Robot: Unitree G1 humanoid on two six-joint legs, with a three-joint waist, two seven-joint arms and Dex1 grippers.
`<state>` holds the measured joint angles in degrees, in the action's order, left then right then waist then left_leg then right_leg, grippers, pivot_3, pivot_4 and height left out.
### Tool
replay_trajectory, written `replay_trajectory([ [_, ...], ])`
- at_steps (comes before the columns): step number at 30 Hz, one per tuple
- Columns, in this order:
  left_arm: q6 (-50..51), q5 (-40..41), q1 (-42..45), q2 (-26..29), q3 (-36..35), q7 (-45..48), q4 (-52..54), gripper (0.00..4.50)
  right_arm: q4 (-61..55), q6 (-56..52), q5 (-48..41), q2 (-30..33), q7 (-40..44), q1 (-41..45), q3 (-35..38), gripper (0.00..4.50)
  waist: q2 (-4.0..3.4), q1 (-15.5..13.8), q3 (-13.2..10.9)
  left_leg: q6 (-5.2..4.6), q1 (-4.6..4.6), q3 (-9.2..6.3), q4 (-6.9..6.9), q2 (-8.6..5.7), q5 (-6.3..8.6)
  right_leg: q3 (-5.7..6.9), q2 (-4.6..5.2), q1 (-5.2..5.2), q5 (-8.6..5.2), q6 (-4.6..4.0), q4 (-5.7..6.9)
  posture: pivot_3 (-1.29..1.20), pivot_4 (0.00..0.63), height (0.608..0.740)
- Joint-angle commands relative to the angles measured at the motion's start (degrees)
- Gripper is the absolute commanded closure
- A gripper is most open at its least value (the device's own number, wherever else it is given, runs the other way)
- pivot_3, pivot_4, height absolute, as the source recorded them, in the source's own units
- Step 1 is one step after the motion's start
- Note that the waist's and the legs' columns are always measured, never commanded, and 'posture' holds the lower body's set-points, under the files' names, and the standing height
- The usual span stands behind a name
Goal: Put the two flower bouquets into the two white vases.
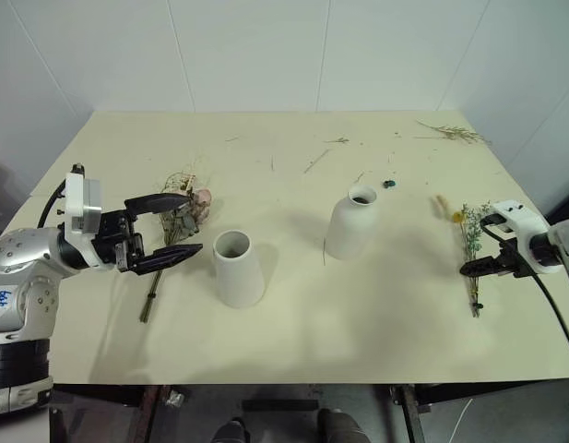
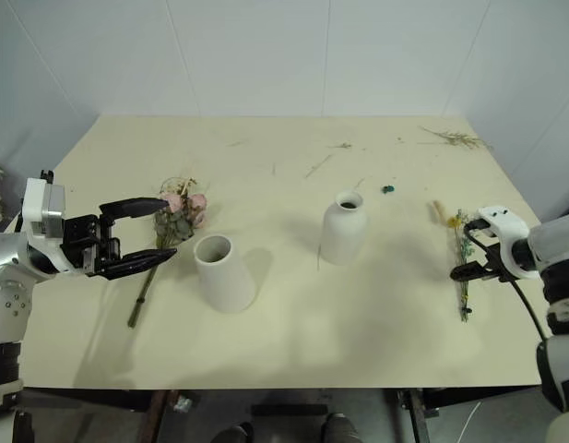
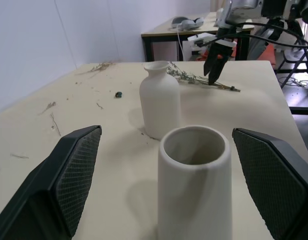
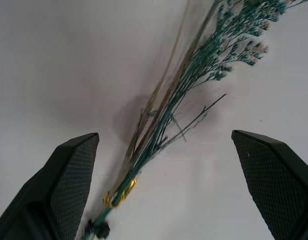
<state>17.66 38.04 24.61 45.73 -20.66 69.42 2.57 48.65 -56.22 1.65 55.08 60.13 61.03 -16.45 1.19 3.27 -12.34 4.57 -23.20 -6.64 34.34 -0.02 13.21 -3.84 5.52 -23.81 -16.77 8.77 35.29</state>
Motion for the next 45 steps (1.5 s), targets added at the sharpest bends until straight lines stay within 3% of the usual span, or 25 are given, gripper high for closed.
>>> replay_trajectory([
  [1, 0.9, 2.46, -3.13, 1.14, -4.39, -2.05, 5.11, 0.02, 6.97, 1.94, 2.95, -0.93, -3.86, 3.07, 0.49, 0.0, 0.0, -0.07, 0.0, 0.0, 0.0, 0.0, 0.01, 0.0, 0.0, 0.0, 0.01, 0.0, 0.0, 0.0, 0.01, 0.0, 0.15, 0.74],
  [4, 1.33, 3.08, -4.99, 1.19, -5.53, -3.12, 6.86, 0.02, 11.44, 3.38, 3.9, -2.45, -4.72, 4.73, 0.72, 0.0, 0.0, -0.19, 0.0, 0.0, 0.01, 0.0, 0.1, -0.02, 0.0, 0.0, 0.01, 0.05, 0.0, 0.0, 0.03, 0.0, 0.15, 0.74],
  [7, 1.38, 3.46, -5.8, 1.25, -6.08, -3.85, 7.72, 0.0, 14.3, 4.63, 4.67, -3.78, -5.26, 5.79, 0.94, 0.64, 0.01, -0.14, 0.01, -0.01, 0.02, -0.01, 0.32, -0.03, 0.01, 0.0, 0.0, 0.15, 0.01, 0.02, 0.11, 0.0, 0.15, 0.74],
  [18, 0.58, 3.21, -2.02, 0.94, -2.92, -3.24, 5.85, 0.0, 14.84, 7.53, 4.21, -4.21, -5.81, 6.6, 4.23, 4.3, 0.03, -0.27, 0.02, -0.04, 0.08, -0.01, 0.75, -0.08, -0.08, -0.02, 0.0, 0.39, 0.34, 0.09, 0.17, 0.0, 0.15, 0.74],
  [19, 0.53, 3.1, -1.26, 0.79, -2.42, -3.02, 5.29, 0.0, 14.37, 8.46, 3.75, -3.94, -6.64, 6.46, 5.29, 4.46, 0.03, -0.21, 0.02, -0.04, 0.08, -0.01, 0.74, -0.08, -0.08, -0.02, 0.0, 0.38, 0.34, 0.09, 0.18, 0.0, 0.15, 0.74],
  [23, -0.04, 2.28, 1.22, 0.16, -0.38, -2.09, 2.58, 0.0, 11.29, 12.03, 0.35, -2.62, -8.22, 5.69, 11.43, 4.46, 0.0, -0.01, 0.0, -0.05, 0.07, -0.01, 0.66, -0.08, -0.07, -0.04, -0.01, 0.3, 0.32, 0.09, 0.2, 0.0, 0.15, 0.74],
  [27, -0.96, 1.28, 4.45, -0.33, 1.74, -1.19, -1.19, 0.0, -0.21, 23.23, -8.46, -3.74, -8.27, 0.6, 23.34, 4.46, -0.01, 0.21, -0.01, -0.08, 0.06, 0.01, 0.6, -0.06, -0.05, -0.08, -0.05, 0.26, 0.3, 0.11, 0.16, 0.0, 0.15, 0.74],
  [31, -2.1, 0.02, 8.46, -1.27, 3.99, -0.26, -5.52, 0.0, -19.52, 28.88, -19.53, -10.29, -11.82, -6.64, 36.35, 4.46, -0.01, 0.32, -0.01, -0.08, 0.07, 0.02, 0.65, -0.03, -0.05, -0.13, -0.08, 0.26, 0.28, 0.15, 0.26, 0.0, 0.15, 0.74],
  [34, -2.87, -0.94, 11.42, -2.58, 5.69, 0.37, -8.72, 0.0, -35.26, 33.94, -28.98, -20.16, -16.61, -9.56, 43.47, 4.46, -0.01, 0.06, 0.0, -0.07, 0.08, -0.02, 0.69, -0.03, -0.06, -0.13, -0.09, 0.27, 0.28, 0.15, 0.35, 0.0, 0.15, 0.74],
  [39, -4.32, -2.29, 14.92, -4.02, 7.32, 1.47, -13.0, 0.0, -47.46, 33.81, -34.49, -28.64, -19.42, -11.51, 40.69, 4.46, -0.01, -0.14, 0.0, -0.04, 0.07, -0.03, 0.73, -0.05, -0.08, -0.14, -0.07, 0.25, 0.28, 0.15, 0.43, 0.0, 0.15, 0.74],
  [45, -5.14, -3.02, 16.6, -4.45, 7.7, 2.24, -15.11, 0.0, -51.25, 32.76, -37.28, -31.67, -20.54, -11.93, 37.15, 4.46, -0.01, -0.22, 0.0, -0.05, 0.07, -0.05, 0.72, -0.04, -0.08, -0.14, -0.07, 0.24, 0.28, 0.14, 0.43, 0.0, 0.15, 0.74],
])
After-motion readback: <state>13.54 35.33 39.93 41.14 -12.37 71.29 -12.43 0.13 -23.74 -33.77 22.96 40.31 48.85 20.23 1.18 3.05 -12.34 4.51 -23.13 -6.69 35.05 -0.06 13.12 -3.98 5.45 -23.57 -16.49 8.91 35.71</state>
